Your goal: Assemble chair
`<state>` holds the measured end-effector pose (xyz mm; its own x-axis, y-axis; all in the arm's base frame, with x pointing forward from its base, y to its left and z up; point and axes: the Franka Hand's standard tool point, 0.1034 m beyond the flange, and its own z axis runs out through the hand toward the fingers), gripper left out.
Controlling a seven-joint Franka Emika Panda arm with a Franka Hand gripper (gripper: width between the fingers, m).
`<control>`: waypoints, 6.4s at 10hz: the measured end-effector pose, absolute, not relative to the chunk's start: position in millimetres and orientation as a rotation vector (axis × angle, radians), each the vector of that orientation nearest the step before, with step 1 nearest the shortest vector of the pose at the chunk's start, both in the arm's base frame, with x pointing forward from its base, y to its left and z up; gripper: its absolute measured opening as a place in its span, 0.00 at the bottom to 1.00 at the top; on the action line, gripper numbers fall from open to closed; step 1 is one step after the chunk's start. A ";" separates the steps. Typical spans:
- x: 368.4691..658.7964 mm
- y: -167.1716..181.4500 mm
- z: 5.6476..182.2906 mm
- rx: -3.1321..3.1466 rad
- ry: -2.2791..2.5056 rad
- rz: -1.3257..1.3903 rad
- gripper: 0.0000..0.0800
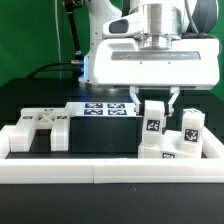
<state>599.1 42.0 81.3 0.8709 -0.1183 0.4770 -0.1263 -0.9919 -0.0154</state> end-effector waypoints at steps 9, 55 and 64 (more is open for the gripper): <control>608.4 37.6 79.5 2.956 -0.161 0.922 0.38; 625.2 28.0 88.3 3.195 -0.180 -0.159 0.36; 624.4 35.2 88.1 2.964 -1.133 -0.139 0.36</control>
Offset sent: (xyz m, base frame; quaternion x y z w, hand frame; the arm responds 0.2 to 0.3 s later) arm -0.0065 -0.0015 -0.0159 -0.0193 0.0665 -0.0039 0.9976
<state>624.4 35.2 88.1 0.7419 -0.6640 -0.0937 -0.6669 -0.7451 -0.0007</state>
